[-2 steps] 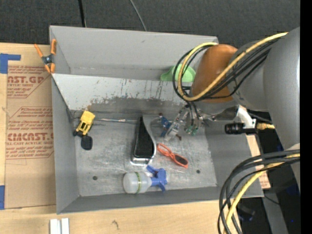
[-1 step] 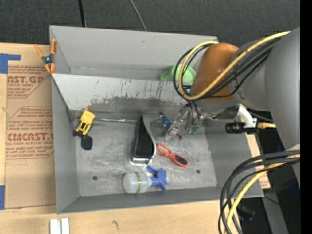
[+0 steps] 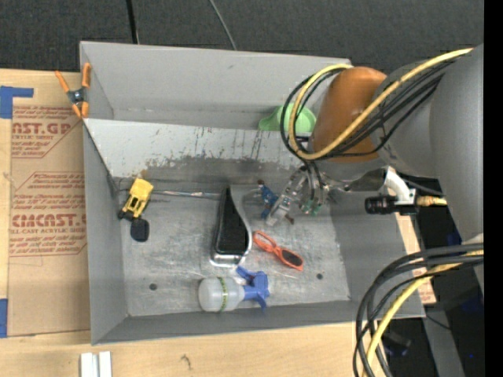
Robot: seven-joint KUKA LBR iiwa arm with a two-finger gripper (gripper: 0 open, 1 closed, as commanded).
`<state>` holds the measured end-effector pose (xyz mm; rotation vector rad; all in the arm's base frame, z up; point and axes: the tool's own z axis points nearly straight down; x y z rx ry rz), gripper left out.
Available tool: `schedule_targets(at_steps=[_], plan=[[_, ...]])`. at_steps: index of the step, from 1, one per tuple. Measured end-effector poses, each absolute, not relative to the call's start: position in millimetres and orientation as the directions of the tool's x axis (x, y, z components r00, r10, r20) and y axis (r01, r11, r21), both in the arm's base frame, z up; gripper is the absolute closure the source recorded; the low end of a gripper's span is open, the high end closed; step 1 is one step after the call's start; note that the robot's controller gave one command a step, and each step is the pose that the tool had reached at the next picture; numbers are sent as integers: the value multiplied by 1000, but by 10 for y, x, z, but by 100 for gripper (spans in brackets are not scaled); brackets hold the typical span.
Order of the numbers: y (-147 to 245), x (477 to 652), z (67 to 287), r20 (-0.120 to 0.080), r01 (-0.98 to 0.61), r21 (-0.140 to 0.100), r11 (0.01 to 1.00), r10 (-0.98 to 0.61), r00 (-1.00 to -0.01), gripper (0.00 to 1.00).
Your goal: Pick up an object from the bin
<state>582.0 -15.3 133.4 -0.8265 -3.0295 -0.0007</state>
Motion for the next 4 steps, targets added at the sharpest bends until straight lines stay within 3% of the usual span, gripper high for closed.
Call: schedule_targets(at_steps=[4], plan=[[-152, 5821, 1681, 1, 507, 0, 862, 507, -862, 100]])
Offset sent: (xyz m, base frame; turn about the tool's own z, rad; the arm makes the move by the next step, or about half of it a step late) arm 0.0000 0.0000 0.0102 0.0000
